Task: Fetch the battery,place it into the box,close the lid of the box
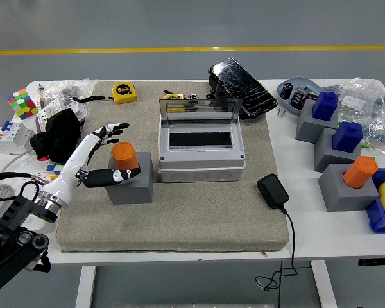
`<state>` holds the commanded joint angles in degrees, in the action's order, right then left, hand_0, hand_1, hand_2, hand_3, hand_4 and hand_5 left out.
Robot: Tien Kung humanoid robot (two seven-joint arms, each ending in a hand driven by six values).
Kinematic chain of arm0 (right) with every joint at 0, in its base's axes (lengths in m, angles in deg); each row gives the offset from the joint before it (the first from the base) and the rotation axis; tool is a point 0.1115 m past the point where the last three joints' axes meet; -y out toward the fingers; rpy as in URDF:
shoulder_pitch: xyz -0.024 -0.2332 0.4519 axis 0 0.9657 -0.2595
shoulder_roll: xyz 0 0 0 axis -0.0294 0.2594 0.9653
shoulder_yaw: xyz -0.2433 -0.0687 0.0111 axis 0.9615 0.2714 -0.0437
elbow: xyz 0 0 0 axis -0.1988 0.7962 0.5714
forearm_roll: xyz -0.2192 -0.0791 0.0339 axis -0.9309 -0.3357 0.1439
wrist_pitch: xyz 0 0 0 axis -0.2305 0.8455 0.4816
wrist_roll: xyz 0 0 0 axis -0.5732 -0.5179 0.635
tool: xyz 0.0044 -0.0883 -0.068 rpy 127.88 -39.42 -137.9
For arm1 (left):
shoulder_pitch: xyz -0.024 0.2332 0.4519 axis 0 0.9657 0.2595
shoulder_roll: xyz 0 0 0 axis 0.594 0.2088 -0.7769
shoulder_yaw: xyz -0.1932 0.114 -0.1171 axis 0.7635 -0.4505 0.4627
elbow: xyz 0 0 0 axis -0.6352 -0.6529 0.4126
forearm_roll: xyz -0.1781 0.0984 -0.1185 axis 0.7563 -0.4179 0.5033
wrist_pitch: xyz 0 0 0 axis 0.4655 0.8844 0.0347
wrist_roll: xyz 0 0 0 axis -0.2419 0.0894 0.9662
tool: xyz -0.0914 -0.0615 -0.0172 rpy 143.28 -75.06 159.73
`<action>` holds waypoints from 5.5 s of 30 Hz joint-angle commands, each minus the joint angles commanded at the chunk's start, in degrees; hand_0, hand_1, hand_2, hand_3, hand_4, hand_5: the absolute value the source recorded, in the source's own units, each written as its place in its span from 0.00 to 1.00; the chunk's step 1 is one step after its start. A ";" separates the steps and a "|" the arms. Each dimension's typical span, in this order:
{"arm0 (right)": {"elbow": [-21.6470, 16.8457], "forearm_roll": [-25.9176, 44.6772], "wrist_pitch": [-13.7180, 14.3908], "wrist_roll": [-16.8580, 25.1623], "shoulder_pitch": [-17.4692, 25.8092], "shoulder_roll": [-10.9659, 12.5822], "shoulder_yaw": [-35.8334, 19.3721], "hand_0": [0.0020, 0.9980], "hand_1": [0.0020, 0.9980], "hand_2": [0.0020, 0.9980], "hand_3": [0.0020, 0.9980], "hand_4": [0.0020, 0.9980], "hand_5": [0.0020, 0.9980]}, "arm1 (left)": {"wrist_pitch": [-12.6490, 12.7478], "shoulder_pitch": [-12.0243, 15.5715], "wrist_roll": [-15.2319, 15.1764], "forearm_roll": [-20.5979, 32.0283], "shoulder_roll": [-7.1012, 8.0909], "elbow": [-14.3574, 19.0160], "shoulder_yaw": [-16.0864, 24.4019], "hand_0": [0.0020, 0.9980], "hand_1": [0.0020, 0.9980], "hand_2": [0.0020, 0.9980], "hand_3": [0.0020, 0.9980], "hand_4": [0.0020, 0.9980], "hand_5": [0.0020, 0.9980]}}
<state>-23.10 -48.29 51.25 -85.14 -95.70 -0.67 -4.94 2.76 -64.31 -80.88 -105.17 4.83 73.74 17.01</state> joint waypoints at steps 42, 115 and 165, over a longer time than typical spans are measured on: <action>-0.41 0.37 0.04 -0.01 -0.93 0.18 1.77 0.67 0.67 0.69 0.53 0.91 0.48 | 1.10 -11.12 -12.95 33.85 -2.35 -8.27 -18.42 0.04 0.08 0.30 0.31 0.94 0.00; -3.05 -2.40 0.78 0.32 -0.99 0.58 1.52 0.67 0.67 0.69 0.53 0.91 0.48 | 1.49 -45.02 31.80 -24.67 -18.57 -17.63 -38.11 0.36 0.42 0.44 0.54 1.00 0.29; -3.07 -3.42 0.81 0.51 -0.05 0.28 -1.81 0.67 0.67 0.69 0.53 0.91 0.47 | -14.02 -33.62 45.95 -23.04 0.92 5.59 -22.37 0.24 0.48 0.44 0.51 1.00 0.63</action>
<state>-26.17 -51.71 52.07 -84.63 -95.75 -0.39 -6.75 -11.26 -97.93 -34.93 -128.20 5.75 79.32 -5.36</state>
